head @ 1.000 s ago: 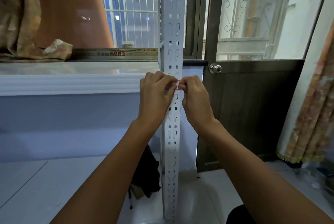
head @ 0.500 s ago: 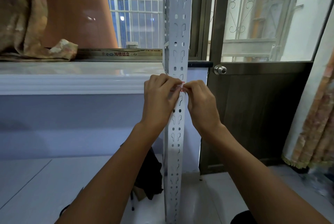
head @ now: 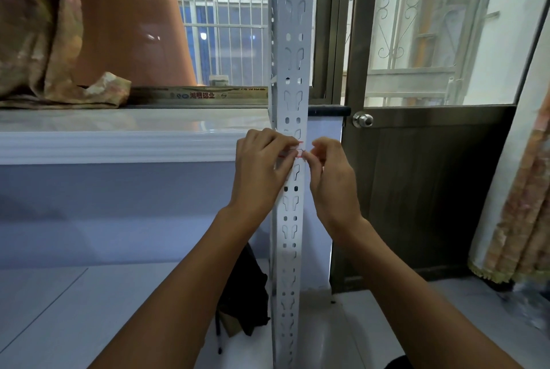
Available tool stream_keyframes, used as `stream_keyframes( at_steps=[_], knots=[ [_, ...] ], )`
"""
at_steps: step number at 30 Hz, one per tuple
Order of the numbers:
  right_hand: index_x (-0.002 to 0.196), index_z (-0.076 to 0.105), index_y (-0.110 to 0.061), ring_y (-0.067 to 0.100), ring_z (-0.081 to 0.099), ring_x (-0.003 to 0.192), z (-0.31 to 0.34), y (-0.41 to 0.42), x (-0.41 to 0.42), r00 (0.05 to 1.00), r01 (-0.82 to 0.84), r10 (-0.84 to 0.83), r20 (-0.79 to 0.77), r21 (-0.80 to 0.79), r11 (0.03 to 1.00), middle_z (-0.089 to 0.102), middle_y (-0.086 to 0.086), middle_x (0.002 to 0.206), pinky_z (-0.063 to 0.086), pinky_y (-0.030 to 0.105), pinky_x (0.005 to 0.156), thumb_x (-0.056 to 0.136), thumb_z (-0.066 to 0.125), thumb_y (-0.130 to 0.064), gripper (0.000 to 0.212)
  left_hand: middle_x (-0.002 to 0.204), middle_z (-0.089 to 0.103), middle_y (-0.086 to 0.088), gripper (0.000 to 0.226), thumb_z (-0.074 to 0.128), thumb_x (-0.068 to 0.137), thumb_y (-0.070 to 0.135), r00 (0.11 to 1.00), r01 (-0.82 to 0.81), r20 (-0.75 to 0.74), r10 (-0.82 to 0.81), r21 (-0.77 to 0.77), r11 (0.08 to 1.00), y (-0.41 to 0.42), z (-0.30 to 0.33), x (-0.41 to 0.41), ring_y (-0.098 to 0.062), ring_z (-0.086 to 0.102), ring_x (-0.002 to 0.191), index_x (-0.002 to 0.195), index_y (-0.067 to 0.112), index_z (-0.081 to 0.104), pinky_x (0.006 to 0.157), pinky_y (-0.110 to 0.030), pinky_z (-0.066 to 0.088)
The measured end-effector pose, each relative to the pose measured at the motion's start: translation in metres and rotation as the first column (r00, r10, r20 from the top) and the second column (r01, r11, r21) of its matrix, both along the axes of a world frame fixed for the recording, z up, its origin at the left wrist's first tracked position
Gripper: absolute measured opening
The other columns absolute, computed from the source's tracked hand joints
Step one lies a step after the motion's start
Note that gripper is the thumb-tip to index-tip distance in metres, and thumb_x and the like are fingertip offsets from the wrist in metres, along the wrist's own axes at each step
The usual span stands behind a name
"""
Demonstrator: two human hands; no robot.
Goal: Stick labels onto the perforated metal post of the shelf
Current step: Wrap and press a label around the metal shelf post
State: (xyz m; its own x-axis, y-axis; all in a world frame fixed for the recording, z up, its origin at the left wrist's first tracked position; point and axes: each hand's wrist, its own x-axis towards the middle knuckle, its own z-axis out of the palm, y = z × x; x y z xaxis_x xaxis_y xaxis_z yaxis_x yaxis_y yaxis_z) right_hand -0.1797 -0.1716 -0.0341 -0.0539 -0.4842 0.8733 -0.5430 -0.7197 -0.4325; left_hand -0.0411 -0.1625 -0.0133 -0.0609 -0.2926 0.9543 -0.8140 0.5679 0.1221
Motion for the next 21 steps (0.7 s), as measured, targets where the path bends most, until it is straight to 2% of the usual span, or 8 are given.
stream_keyframes(
  at_steps=[2, 4, 8, 10, 13, 16, 19, 21],
  knots=[
    [0.120, 0.059, -0.007, 0.015, 0.065, 0.092, 0.001, -0.001, -0.004, 0.997, 0.042, -0.048, -0.061, -0.092, 0.995, 0.066, 0.008, 0.106, 0.053, 0.020, 0.082, 0.100, 0.059, -0.020, 0.024, 0.094, 0.067, 0.004, 0.012, 0.074, 0.090, 0.021, 1.000, 0.006, -0.007, -0.006, 0.004, 1.000, 0.001, 0.000, 0.000, -0.016, 0.054, 0.096, 0.102, 0.019, 0.076, 0.086, -0.024, 0.033],
    [0.118, 0.063, -0.003, 0.021, 0.067, 0.093, 0.001, 0.001, -0.005, 0.987, 0.055, -0.081, -0.139, -0.183, 0.981, 0.069, 0.012, 0.106, 0.054, 0.024, 0.084, 0.099, 0.060, -0.016, 0.023, 0.094, 0.067, 0.004, 0.012, 0.074, 0.090, 0.021, 1.000, 0.012, -0.016, -0.012, 0.008, 1.000, 0.001, -0.001, -0.001, -0.016, 0.054, 0.095, 0.102, 0.018, 0.076, 0.086, -0.024, 0.034],
    [0.107, 0.069, 0.000, 0.026, 0.067, 0.084, 0.001, 0.004, -0.005, 0.968, 0.064, -0.123, -0.218, -0.261, 0.963, 0.070, 0.014, 0.096, 0.058, 0.039, 0.072, 0.101, 0.049, -0.027, 0.034, 0.093, 0.066, 0.005, 0.012, 0.073, 0.091, 0.021, 1.000, 0.024, -0.015, -0.024, 0.005, 1.000, 0.001, -0.001, 0.001, -0.015, 0.055, 0.095, 0.102, 0.019, 0.076, 0.086, -0.024, 0.035],
    [0.102, 0.069, 0.000, 0.025, 0.065, 0.080, 0.002, 0.005, -0.004, 0.967, 0.083, -0.141, -0.211, -0.263, 0.961, 0.069, 0.013, 0.093, 0.057, 0.040, 0.069, 0.100, 0.053, -0.021, 0.027, 0.094, 0.066, 0.004, 0.012, 0.073, 0.091, 0.020, 1.000, 0.025, -0.004, -0.025, 0.005, 1.000, 0.002, -0.001, 0.001, -0.016, 0.055, 0.096, 0.103, 0.019, 0.076, 0.086, -0.023, 0.034],
    [0.099, 0.066, -0.003, 0.022, 0.060, 0.081, 0.011, 0.004, 0.002, 0.969, 0.132, -0.166, -0.184, -0.187, 0.974, 0.066, 0.010, 0.092, 0.055, 0.041, 0.071, 0.098, 0.060, -0.011, 0.011, 0.095, 0.066, 0.005, 0.013, 0.073, 0.091, 0.019, 1.000, 0.021, 0.015, -0.021, 0.012, 1.000, 0.003, -0.001, 0.002, -0.017, 0.055, 0.096, 0.104, 0.019, 0.075, 0.087, -0.024, 0.034],
    [0.093, 0.060, -0.006, 0.022, 0.056, 0.079, 0.020, 0.001, 0.006, 0.960, 0.170, -0.186, -0.209, -0.089, 0.981, 0.060, 0.008, 0.089, 0.052, 0.041, 0.071, 0.095, 0.062, -0.013, 0.007, 0.094, 0.065, 0.005, 0.014, 0.073, 0.089, 0.017, 1.000, 0.014, 0.019, -0.014, 0.006, 1.000, 0.003, -0.001, 0.002, -0.018, 0.054, 0.095, 0.103, 0.019, 0.075, 0.086, -0.024, 0.033],
    [0.086, 0.056, -0.011, 0.019, 0.055, 0.072, 0.023, -0.009, -0.017, 0.980, 0.192, -0.195, 0.032, 0.080, 0.978, 0.057, 0.003, 0.084, 0.052, 0.041, 0.068, 0.090, 0.061, -0.013, 0.006, 0.093, 0.066, 0.004, 0.014, 0.075, 0.088, 0.017, 1.000, 0.023, 0.011, -0.023, 0.009, 1.000, 0.003, 0.001, 0.002, -0.019, 0.055, 0.094, 0.102, 0.018, 0.075, 0.085, -0.026, 0.033],
    [0.088, 0.061, -0.013, 0.016, 0.059, 0.074, 0.019, -0.011, -0.038, 0.970, 0.190, -0.208, 0.129, 0.142, 0.972, 0.062, 0.002, 0.084, 0.053, 0.031, 0.066, 0.092, 0.060, -0.014, 0.004, 0.093, 0.067, 0.003, 0.014, 0.075, 0.088, 0.017, 1.000, 0.022, 0.013, -0.022, 0.011, 1.000, 0.003, 0.001, 0.002, -0.019, 0.056, 0.094, 0.101, 0.017, 0.075, 0.085, -0.025, 0.033]
  ],
)
